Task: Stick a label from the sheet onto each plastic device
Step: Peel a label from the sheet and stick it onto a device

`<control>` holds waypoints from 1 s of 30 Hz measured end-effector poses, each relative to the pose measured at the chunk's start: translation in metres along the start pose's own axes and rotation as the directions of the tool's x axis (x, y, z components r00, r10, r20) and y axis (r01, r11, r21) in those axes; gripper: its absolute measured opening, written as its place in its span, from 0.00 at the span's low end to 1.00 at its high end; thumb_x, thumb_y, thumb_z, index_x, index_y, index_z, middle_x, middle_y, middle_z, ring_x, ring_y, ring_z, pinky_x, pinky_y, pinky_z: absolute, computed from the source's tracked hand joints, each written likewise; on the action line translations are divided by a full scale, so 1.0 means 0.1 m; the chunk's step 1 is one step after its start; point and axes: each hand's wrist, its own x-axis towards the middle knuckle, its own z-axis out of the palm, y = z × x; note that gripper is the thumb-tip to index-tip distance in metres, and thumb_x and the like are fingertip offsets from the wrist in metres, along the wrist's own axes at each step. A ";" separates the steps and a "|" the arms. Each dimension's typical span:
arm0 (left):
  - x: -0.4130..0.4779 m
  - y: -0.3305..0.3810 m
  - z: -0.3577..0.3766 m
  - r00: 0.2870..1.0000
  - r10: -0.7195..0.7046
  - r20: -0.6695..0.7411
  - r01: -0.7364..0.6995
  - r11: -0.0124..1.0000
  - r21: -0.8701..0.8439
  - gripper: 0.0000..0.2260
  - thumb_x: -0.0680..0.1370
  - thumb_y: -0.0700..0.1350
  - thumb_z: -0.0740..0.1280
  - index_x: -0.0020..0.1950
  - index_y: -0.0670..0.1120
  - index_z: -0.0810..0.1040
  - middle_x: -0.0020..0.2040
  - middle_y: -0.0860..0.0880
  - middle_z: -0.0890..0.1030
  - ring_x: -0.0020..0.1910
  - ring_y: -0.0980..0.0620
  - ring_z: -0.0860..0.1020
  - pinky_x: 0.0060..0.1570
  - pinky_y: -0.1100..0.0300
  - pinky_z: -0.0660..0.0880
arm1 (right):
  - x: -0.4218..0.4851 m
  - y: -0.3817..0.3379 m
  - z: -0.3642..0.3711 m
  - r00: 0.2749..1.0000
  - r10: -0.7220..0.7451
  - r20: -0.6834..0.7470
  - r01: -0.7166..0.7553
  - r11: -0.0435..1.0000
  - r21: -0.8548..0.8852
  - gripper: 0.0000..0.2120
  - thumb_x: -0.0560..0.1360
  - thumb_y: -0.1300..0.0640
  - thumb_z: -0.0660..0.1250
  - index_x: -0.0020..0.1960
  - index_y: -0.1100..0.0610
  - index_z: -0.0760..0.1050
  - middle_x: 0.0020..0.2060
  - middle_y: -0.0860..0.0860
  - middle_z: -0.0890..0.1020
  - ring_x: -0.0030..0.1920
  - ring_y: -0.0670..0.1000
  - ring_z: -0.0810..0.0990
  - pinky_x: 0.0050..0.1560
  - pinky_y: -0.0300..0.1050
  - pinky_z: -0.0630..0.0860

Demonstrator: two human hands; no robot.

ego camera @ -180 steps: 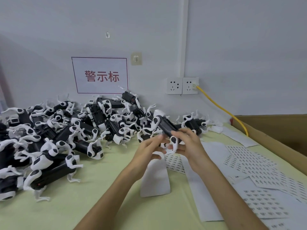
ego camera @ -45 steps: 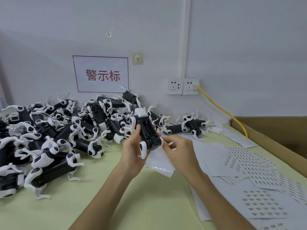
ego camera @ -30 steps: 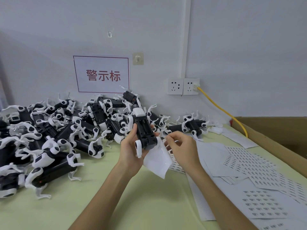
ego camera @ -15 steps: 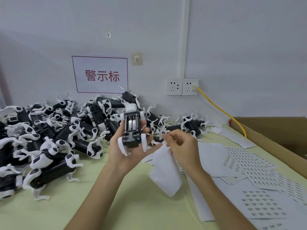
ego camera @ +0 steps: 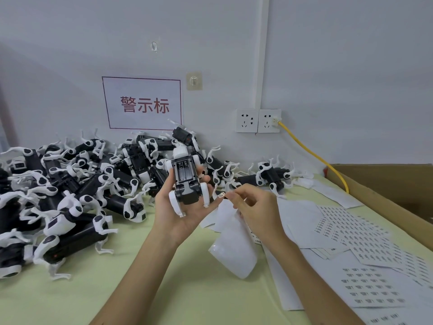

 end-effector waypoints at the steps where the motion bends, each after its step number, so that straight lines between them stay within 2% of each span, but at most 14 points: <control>1: 0.00 0.00 0.00 1.000 0.013 -0.001 -0.013 1.000 0.005 0.22 0.80 0.61 0.66 0.59 0.44 0.84 0.49 0.45 0.83 0.46 0.47 0.82 0.66 0.40 0.74 | 0.00 0.01 0.00 1.000 0.002 0.001 -0.002 1.000 -0.008 0.14 0.73 0.39 0.71 0.39 0.49 0.81 0.31 0.46 0.80 0.29 0.56 0.75 0.34 0.45 0.72; 4: -0.02 0.01 0.03 0.998 0.066 0.005 -0.066 0.995 0.069 0.22 0.82 0.62 0.63 0.57 0.45 0.84 0.49 0.46 0.83 0.47 0.48 0.82 0.70 0.40 0.69 | 0.01 0.02 0.00 1.000 0.030 0.001 -0.030 0.999 -0.038 0.10 0.76 0.48 0.72 0.38 0.49 0.81 0.30 0.46 0.80 0.28 0.53 0.75 0.33 0.42 0.72; 6: -0.02 0.00 0.06 0.993 0.116 -0.024 -0.113 0.986 0.119 0.22 0.82 0.61 0.63 0.56 0.45 0.84 0.49 0.46 0.83 0.48 0.49 0.81 0.67 0.45 0.74 | 0.02 0.01 0.01 0.996 0.092 0.009 -0.092 0.996 -0.010 0.10 0.78 0.54 0.71 0.37 0.49 0.80 0.30 0.47 0.81 0.27 0.49 0.76 0.32 0.38 0.72; 8: -0.02 -0.02 0.11 0.984 0.169 -0.050 -0.160 0.976 0.146 0.20 0.81 0.58 0.64 0.57 0.43 0.85 0.52 0.46 0.83 0.48 0.49 0.81 0.58 0.52 0.79 | 0.04 -0.02 0.00 0.978 0.202 0.054 -0.207 0.969 0.131 0.10 0.78 0.58 0.69 0.38 0.53 0.82 0.31 0.50 0.82 0.26 0.48 0.76 0.32 0.38 0.73; 11: -0.04 -0.06 0.14 0.979 0.191 -0.076 -0.159 0.939 0.306 0.21 0.79 0.57 0.65 0.60 0.42 0.82 0.53 0.43 0.80 0.49 0.46 0.81 0.50 0.55 0.80 | 0.04 -0.07 -0.01 0.896 0.392 0.209 -0.442 0.833 0.333 0.07 0.78 0.58 0.69 0.43 0.58 0.83 0.34 0.53 0.83 0.27 0.50 0.77 0.33 0.40 0.76; 14: -0.05 -0.11 0.16 0.985 0.155 -0.071 -0.108 0.888 0.447 0.22 0.76 0.58 0.64 0.58 0.42 0.83 0.50 0.40 0.82 0.49 0.43 0.82 0.48 0.55 0.81 | 0.03 -0.08 0.00 0.826 0.474 0.307 -0.564 0.716 0.411 0.06 0.78 0.57 0.70 0.46 0.59 0.83 0.35 0.53 0.83 0.29 0.50 0.78 0.35 0.39 0.76; 19: -0.05 -0.16 0.16 0.994 0.110 -0.024 -0.076 0.815 0.575 0.19 0.77 0.57 0.61 0.52 0.47 0.87 0.47 0.43 0.84 0.47 0.46 0.84 0.46 0.56 0.81 | 0.03 -0.06 -0.01 0.790 0.513 0.337 -0.613 0.648 0.451 0.07 0.74 0.56 0.74 0.47 0.60 0.84 0.38 0.55 0.83 0.30 0.49 0.77 0.39 0.42 0.74; 23: -0.05 -0.18 0.18 0.992 0.127 -0.001 -0.099 0.774 0.626 0.17 0.75 0.56 0.66 0.50 0.45 0.86 0.46 0.41 0.84 0.45 0.44 0.83 0.45 0.55 0.80 | 0.02 -0.05 -0.01 0.777 0.517 0.359 -0.630 0.639 0.442 0.07 0.72 0.56 0.75 0.45 0.60 0.83 0.38 0.54 0.84 0.30 0.49 0.77 0.35 0.39 0.75; 26: -0.04 -0.20 0.16 0.989 0.145 0.007 -0.113 0.737 0.667 0.25 0.71 0.59 0.69 0.51 0.36 0.82 0.47 0.36 0.80 0.45 0.41 0.79 0.45 0.51 0.76 | 0.02 -0.02 -0.03 0.761 0.538 0.362 -0.648 0.629 0.429 0.04 0.74 0.58 0.74 0.43 0.59 0.83 0.38 0.53 0.84 0.31 0.49 0.78 0.35 0.38 0.76; 28: -0.04 -0.21 0.16 0.992 0.125 0.023 -0.106 0.719 0.687 0.33 0.71 0.59 0.70 0.52 0.28 0.76 0.47 0.34 0.79 0.44 0.40 0.78 0.43 0.52 0.75 | 0.02 -0.02 -0.04 0.749 0.549 0.371 -0.662 0.618 0.424 0.03 0.74 0.59 0.74 0.44 0.60 0.83 0.38 0.54 0.84 0.33 0.49 0.79 0.37 0.39 0.76; 30: -0.05 -0.21 0.18 0.992 0.109 0.063 -0.122 0.716 0.687 0.37 0.69 0.62 0.75 0.49 0.26 0.74 0.44 0.34 0.81 0.41 0.41 0.80 0.41 0.55 0.76 | 0.03 -0.02 -0.05 0.740 0.555 0.380 -0.673 0.606 0.425 0.03 0.73 0.61 0.74 0.45 0.61 0.82 0.37 0.54 0.84 0.33 0.49 0.79 0.37 0.40 0.76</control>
